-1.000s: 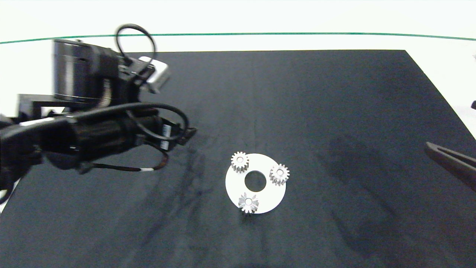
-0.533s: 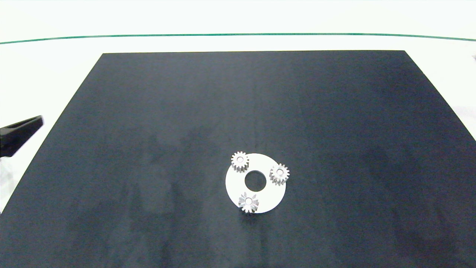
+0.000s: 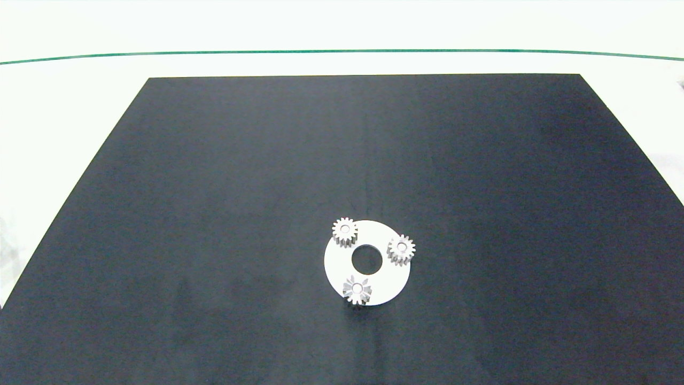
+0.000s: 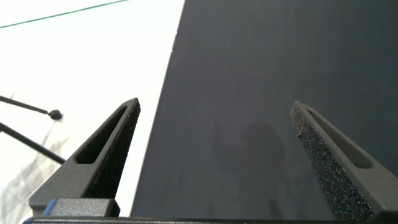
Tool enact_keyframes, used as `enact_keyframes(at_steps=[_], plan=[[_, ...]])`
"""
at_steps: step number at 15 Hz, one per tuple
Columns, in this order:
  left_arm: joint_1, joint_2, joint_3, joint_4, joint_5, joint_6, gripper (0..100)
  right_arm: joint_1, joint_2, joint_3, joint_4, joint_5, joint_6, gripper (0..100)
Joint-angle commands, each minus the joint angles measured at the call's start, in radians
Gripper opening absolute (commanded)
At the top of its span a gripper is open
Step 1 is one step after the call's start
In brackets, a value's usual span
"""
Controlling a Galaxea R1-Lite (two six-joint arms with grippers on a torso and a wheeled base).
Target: Install three planetary gears onto the carrier pins
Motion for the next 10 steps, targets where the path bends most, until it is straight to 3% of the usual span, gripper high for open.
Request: enact_keyframes(at_steps=[1, 2, 3, 4, 5, 6, 8, 9, 10], plan=[[0.035, -0.160, 0.128, 0.023, -0.008, 0.000, 100, 0.053, -0.167, 0.074, 0.023, -0.053, -0.003, 100], [0.059, -0.216, 0.200, 0.023, -0.083, 0.000, 100, 0.051, -0.179, 0.125, 0.020, -0.051, 0.015, 100], [0.061, -0.216, 0.246, 0.012, -0.145, -0.009, 100, 0.051, -0.179, 0.135, 0.020, -0.053, 0.054, 100], [0.061, -0.216, 0.260, 0.006, -0.151, -0.019, 100, 0.051, -0.179, 0.138, 0.023, -0.050, 0.072, 100], [0.061, -0.216, 0.303, -0.004, -0.169, -0.062, 100, 0.051, -0.179, 0.177, 0.026, -0.035, 0.117, 100], [0.061, -0.216, 0.342, -0.009, -0.197, -0.071, 100, 0.051, -0.179, 0.215, 0.025, 0.004, 0.147, 100], [0.061, -0.216, 0.464, -0.101, -0.221, -0.072, 100, 0.051, -0.179, 0.293, 0.019, 0.134, 0.235, 100], [0.061, -0.216, 0.478, -0.161, -0.257, -0.085, 100, 0.051, -0.179, 0.307, 0.034, 0.191, 0.275, 100], [0.061, -0.216, 0.478, -0.149, -0.313, -0.101, 100, 0.051, -0.179, 0.307, 0.056, 0.242, 0.317, 100]])
